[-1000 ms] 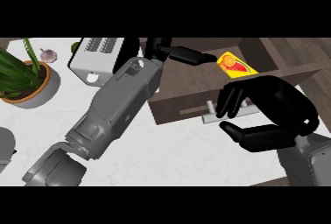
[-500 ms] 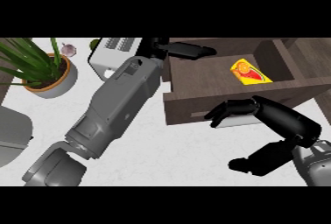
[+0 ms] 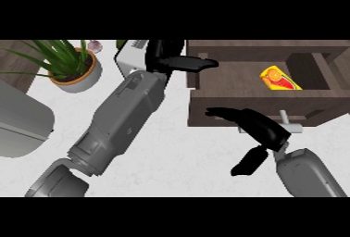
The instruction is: Pick up the cup, place it into the drawer and close the drawer
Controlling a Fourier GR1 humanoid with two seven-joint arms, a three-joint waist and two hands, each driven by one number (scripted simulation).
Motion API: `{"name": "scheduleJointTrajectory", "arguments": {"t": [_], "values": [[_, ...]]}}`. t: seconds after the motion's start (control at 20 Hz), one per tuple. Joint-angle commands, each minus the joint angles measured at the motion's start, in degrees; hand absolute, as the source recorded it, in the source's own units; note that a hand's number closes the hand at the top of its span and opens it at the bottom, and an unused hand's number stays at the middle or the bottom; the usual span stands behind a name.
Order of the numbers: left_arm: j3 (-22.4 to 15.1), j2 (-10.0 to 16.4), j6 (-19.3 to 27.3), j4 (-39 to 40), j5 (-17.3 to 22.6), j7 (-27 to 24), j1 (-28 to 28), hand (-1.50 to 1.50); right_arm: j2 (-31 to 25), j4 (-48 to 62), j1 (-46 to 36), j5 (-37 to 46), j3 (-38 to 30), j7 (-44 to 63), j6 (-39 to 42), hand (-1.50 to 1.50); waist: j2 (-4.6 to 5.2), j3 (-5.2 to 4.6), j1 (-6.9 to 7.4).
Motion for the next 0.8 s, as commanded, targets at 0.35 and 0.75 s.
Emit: {"name": "scheduleJointTrajectory", "arguments": {"t": [0.35,0.75], "values": [[0.75,5.94,-5.71,-7.79,0.46,0.83,7.8,-1.5,3.92,40.19,-15.38,10.47,-2.16,-16.71,-10.94,1.5,0.28,0.11,4.52],[0.35,7.76,-8.3,-13.87,1.45,2.58,13.34,-1.5,0.58,52.93,-27.84,6.21,-12.97,-23.94,-15.43,1.5,0.73,0.24,8.09]]}}
